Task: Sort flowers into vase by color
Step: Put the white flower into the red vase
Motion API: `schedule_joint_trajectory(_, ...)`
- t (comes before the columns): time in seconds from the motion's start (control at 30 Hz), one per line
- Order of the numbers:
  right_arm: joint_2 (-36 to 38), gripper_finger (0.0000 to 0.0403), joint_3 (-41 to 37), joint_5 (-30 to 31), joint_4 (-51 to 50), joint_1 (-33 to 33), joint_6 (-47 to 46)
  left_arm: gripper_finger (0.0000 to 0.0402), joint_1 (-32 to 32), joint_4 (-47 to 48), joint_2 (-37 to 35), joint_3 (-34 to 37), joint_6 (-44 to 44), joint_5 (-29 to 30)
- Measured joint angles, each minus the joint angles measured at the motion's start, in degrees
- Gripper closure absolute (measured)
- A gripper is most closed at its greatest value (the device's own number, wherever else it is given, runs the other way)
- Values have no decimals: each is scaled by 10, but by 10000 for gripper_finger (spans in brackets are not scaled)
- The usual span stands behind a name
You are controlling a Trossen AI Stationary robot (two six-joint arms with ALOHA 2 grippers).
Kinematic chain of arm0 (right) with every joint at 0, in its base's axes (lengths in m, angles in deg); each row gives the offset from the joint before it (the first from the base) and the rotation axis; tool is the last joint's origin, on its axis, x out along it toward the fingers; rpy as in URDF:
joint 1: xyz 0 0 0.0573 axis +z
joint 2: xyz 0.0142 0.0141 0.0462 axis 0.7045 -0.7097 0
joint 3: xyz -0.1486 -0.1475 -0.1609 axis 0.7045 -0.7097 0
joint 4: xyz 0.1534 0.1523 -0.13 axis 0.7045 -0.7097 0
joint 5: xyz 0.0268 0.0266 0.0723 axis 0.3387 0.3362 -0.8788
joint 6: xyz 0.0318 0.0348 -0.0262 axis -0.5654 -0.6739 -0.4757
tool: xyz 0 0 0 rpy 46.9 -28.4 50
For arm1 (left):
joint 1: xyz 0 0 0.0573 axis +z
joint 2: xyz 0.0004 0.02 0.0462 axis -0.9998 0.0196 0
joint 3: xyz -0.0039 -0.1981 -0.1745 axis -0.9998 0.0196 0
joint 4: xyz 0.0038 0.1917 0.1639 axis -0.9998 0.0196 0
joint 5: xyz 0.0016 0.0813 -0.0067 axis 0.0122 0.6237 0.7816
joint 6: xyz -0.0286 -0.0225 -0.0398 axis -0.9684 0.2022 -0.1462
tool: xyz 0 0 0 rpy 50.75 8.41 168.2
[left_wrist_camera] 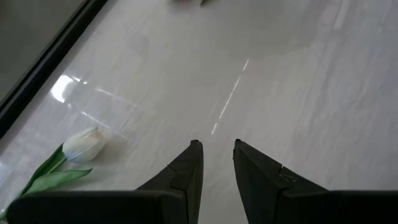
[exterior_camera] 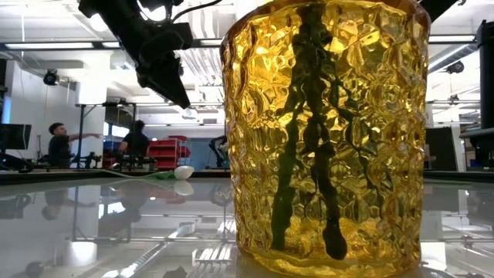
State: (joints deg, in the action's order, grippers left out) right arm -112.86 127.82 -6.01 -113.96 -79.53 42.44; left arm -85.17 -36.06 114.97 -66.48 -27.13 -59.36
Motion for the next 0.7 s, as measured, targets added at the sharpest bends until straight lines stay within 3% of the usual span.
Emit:
schedule_joint_trajectory(0.13, -65, 197, 21, 18, 81, 0, 7, 325, 0, 0, 0, 0, 0, 0)
schedule_joint_trajectory(0.4, -206, 208, 125, 64, 92, 0, 53, 325, 0, 1, 0, 0, -12, -1)
schedule_joint_trajectory(0.7, -277, 271, 192, 83, 58, 0, 44, 325, 0, 10, 0, 0, -14, -1)
